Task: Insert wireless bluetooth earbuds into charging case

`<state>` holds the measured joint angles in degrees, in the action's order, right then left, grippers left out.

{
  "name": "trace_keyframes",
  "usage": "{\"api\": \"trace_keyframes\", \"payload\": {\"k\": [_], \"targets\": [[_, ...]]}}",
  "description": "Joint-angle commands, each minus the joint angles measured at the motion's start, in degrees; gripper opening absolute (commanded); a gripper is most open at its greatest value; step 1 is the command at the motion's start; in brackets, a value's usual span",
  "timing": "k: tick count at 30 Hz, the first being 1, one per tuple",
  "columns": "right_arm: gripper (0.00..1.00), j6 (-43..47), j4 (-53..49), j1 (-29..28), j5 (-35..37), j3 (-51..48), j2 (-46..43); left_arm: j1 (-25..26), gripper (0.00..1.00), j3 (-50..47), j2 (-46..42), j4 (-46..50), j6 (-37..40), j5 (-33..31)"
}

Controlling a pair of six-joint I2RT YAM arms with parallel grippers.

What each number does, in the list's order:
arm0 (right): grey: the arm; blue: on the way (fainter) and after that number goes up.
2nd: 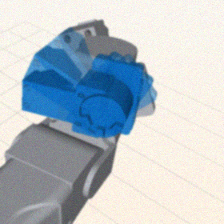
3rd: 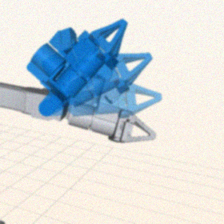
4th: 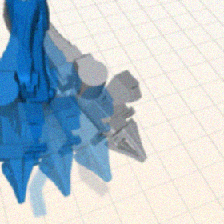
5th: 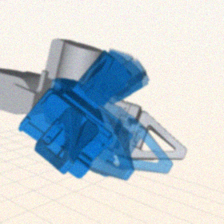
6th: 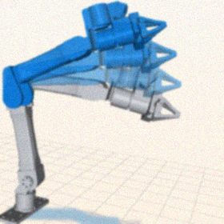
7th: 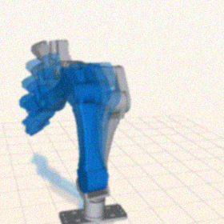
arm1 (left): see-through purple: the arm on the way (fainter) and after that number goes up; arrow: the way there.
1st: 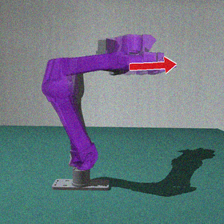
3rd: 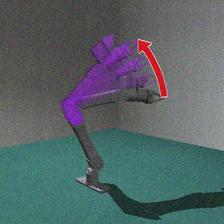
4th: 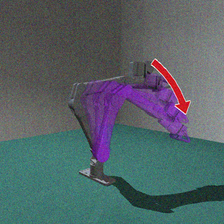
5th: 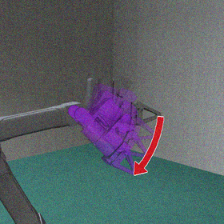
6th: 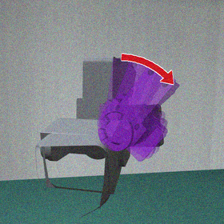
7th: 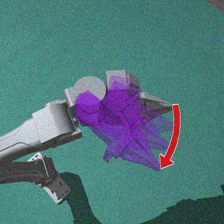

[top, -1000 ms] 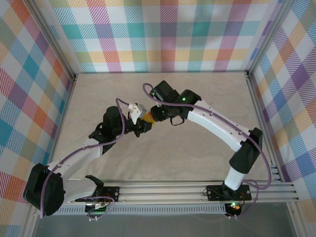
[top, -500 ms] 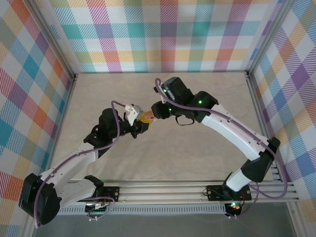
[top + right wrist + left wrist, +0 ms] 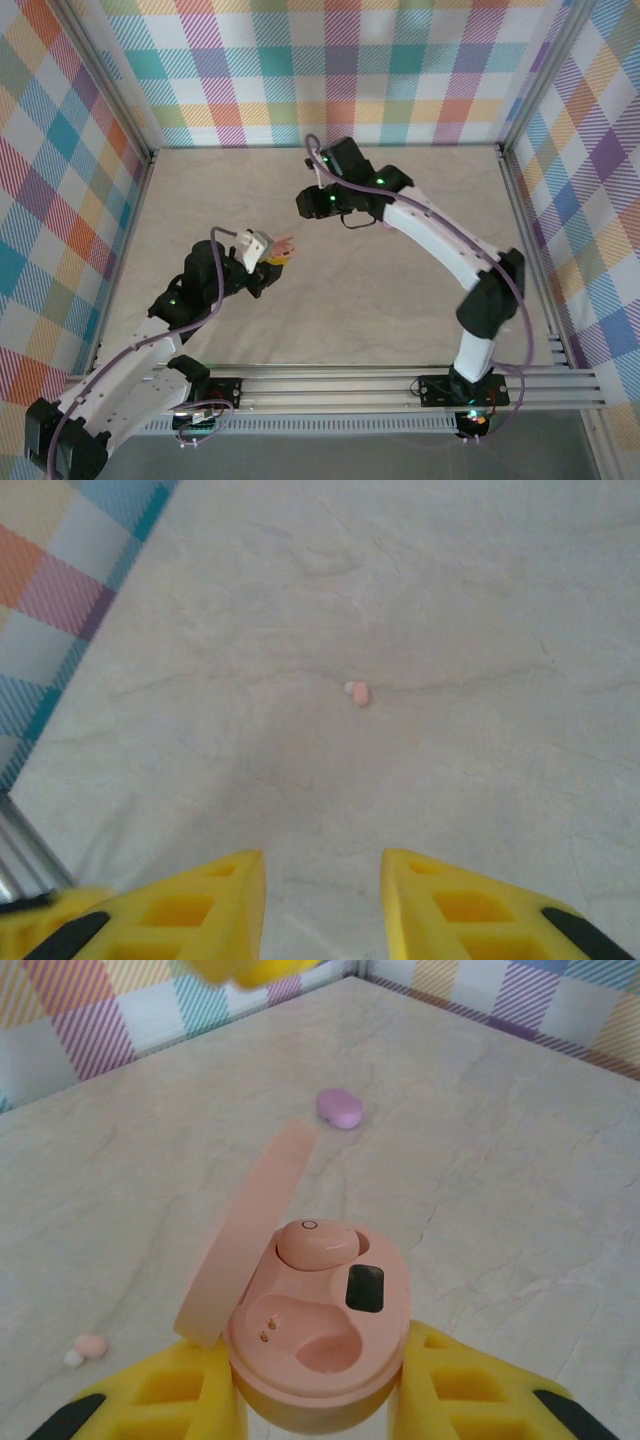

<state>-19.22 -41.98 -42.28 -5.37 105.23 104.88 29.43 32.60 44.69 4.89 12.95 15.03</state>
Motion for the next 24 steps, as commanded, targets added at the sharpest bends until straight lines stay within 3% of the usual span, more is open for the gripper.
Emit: {"api": "trace_keyframes", "payload": {"k": [1, 11, 24], "targets": [[0.37, 1.0, 0.2, 0.6, -2.3, 6.0, 7.3, 0.5, 0.07, -1.9, -4.1, 3.7, 0.5, -3.9], [0.38, 3.7, -6.4, 0.3, -5.5, 30.5, 33.3, 0.5, 0.09, -3.0, -12.8, 8.7, -1.8, -6.9], [0.4, 6.6, -2.6, -1.8, -6.4, 37.9, 45.3, 0.5, 0.09, -1.7, -16.1, 12.7, -2.5, -8.4]]}}
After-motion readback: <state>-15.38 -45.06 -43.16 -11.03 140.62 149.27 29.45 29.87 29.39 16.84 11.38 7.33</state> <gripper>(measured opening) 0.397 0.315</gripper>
